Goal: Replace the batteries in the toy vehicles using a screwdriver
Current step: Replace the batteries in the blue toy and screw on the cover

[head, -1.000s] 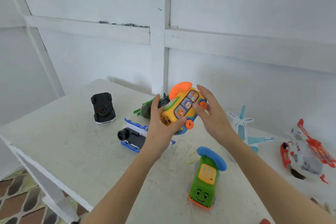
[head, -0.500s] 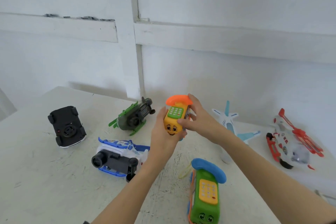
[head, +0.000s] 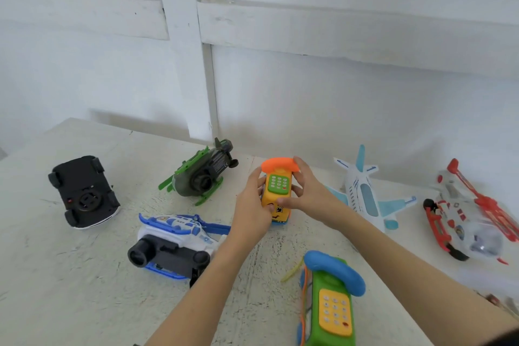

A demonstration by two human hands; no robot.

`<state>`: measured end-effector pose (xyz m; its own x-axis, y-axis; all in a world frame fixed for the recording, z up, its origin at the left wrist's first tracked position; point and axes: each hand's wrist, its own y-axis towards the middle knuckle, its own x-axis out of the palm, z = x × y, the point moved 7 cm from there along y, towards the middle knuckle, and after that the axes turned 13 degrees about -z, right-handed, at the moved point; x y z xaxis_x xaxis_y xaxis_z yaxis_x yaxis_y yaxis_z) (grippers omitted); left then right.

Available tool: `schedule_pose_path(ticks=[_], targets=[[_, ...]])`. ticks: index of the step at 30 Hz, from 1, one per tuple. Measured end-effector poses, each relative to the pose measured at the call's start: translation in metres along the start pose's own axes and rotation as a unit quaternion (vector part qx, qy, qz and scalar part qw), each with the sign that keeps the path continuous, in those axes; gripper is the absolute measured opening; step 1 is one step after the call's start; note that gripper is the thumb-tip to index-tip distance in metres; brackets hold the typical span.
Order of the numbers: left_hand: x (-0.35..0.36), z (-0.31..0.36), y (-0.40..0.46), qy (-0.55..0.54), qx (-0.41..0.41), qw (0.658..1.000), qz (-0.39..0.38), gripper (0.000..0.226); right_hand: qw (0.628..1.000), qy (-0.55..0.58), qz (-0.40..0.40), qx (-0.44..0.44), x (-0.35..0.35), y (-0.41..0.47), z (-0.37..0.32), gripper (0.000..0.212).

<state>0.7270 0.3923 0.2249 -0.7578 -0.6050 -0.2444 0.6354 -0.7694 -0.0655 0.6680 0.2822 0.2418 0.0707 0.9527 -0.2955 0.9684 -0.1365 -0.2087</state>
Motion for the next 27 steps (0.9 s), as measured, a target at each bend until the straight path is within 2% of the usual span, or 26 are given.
schedule_pose_path(ticks=[5, 14, 19, 24, 27], targets=[[0.002, -0.007, 0.002, -0.004, -0.024, 1.0, 0.012, 0.07, 1.0, -0.02, 0.008, 0.005, 0.001, 0.007, 0.005, 0.099], [0.003, -0.006, 0.01, -0.002, -0.052, 0.999, 0.01, 0.073, 0.999, 0.014, 0.03, 0.014, -0.002, 0.008, 0.002, 0.098], [0.006, 0.004, 0.005, 0.043, -0.06, 0.997, -0.011, 0.078, 0.998, 0.026, 0.046, 0.018, -0.002, 0.002, -0.002, 0.092], [-0.006, 0.028, -0.012, 0.064, -0.019, 0.998, 0.004, 0.082, 0.996, 0.016, 0.071, 0.05, -0.01, -0.015, -0.011, 0.083], [-0.023, 0.046, -0.039, 0.058, 0.038, 0.998, 0.002, 0.08, 0.996, -0.014, 0.085, 0.038, -0.014, -0.029, -0.025, 0.068]])
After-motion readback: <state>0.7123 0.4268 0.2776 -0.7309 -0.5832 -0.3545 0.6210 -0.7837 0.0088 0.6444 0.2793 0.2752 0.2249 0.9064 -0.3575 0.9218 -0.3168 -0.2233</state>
